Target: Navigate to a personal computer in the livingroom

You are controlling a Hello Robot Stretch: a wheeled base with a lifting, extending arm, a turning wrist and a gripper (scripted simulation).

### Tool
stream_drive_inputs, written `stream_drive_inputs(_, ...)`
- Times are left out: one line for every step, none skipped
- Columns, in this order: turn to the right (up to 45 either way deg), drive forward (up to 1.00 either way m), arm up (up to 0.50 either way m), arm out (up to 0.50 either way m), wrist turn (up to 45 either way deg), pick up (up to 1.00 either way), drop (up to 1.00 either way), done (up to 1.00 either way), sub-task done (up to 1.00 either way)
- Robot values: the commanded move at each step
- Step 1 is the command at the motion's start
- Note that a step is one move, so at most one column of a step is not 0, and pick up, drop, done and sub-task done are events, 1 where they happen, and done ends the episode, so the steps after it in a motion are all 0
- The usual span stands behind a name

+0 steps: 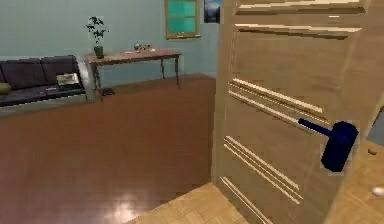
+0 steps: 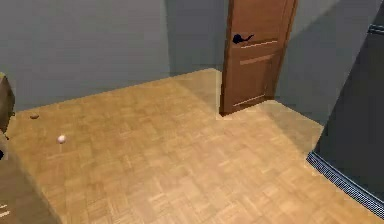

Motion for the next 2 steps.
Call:
stream_drive_inputs(-30.0, 0.0, 0.0, 0.0, 0.0, 0.0, 0.0, 0.0, 0.0)
stream_drive_inputs(0.0, 1.0, 0.0, 0.0, 0.0, 0.0, 0.0, 0.0, 0.0)
